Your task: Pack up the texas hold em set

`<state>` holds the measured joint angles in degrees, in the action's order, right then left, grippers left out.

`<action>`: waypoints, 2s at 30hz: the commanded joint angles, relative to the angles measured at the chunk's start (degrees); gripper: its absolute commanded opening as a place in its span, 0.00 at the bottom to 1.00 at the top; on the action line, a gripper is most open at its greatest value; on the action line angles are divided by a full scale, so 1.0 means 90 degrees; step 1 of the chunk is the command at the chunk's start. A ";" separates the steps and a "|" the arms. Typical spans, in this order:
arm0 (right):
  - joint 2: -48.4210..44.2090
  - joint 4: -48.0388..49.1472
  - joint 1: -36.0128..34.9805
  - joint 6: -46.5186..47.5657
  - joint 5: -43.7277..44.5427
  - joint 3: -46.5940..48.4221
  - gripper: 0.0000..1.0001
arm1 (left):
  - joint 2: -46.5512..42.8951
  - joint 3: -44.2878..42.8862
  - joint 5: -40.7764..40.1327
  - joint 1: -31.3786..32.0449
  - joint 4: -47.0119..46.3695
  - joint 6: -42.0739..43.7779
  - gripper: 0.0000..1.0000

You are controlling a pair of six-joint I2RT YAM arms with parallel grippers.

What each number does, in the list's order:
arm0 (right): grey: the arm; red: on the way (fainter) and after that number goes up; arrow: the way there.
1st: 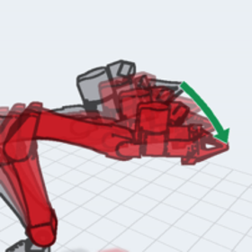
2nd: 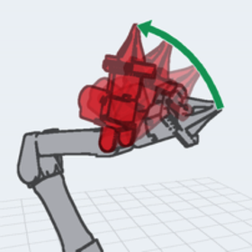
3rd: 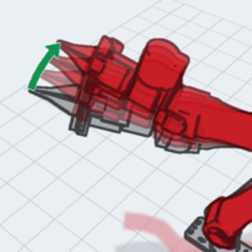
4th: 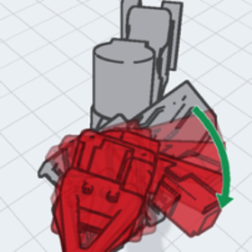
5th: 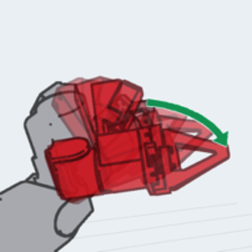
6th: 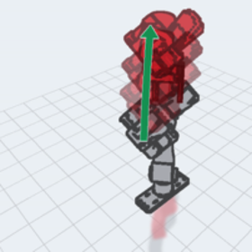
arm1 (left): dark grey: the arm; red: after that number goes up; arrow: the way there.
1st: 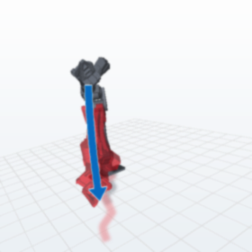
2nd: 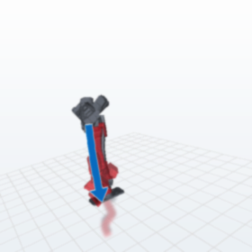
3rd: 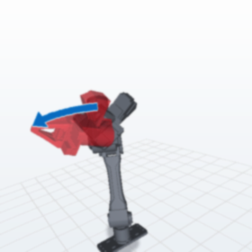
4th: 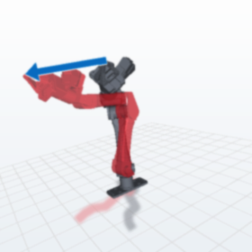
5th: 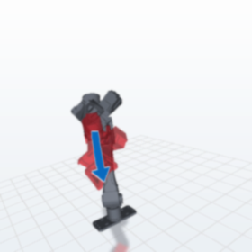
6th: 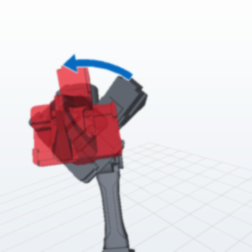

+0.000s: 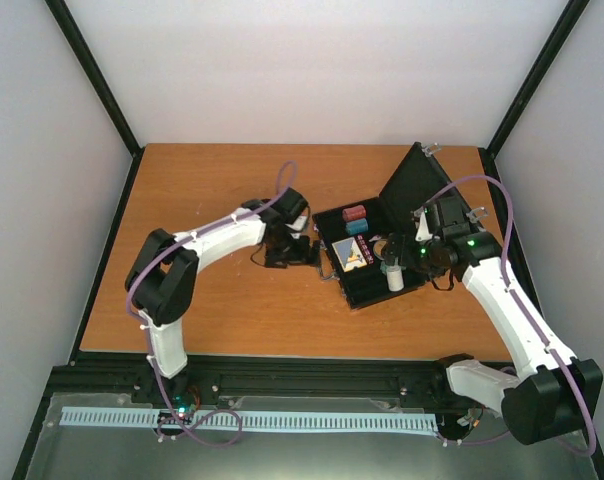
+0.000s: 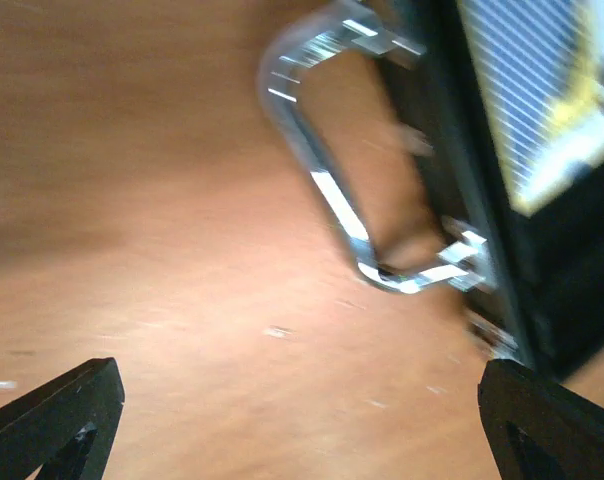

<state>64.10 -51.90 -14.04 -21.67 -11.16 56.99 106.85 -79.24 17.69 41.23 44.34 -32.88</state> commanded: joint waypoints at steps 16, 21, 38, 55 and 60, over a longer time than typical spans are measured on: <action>0.1102 0.0116 0.0004 0.0732 0.0668 -0.0651 0.89 | -0.0287 -0.0727 -0.0720 -0.1118 0.0936 0.0623 1.00; 0.1637 0.0324 0.0005 0.0820 0.0620 -0.0461 0.89 | -0.0280 -0.0766 -0.0681 -0.1261 0.0953 0.0636 1.00; 0.2501 0.0927 0.0007 0.0485 0.0820 -0.0345 0.61 | -0.0373 -0.0676 -0.0665 -0.1290 0.1050 0.0843 1.00; 0.1389 0.1123 0.0003 -0.2054 0.0023 -0.0741 0.18 | -0.0607 -0.0441 -0.0589 -0.1476 0.1123 0.1152 1.00; 0.1315 0.1573 0.0008 -0.3003 -0.0108 -0.1313 0.18 | -0.0623 -0.0415 -0.0579 -0.1476 0.1152 0.1195 1.00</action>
<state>75.70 -41.15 -14.06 -38.74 -10.22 48.58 102.96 -82.98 12.05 28.51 53.82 -23.66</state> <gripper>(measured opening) 0.380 0.997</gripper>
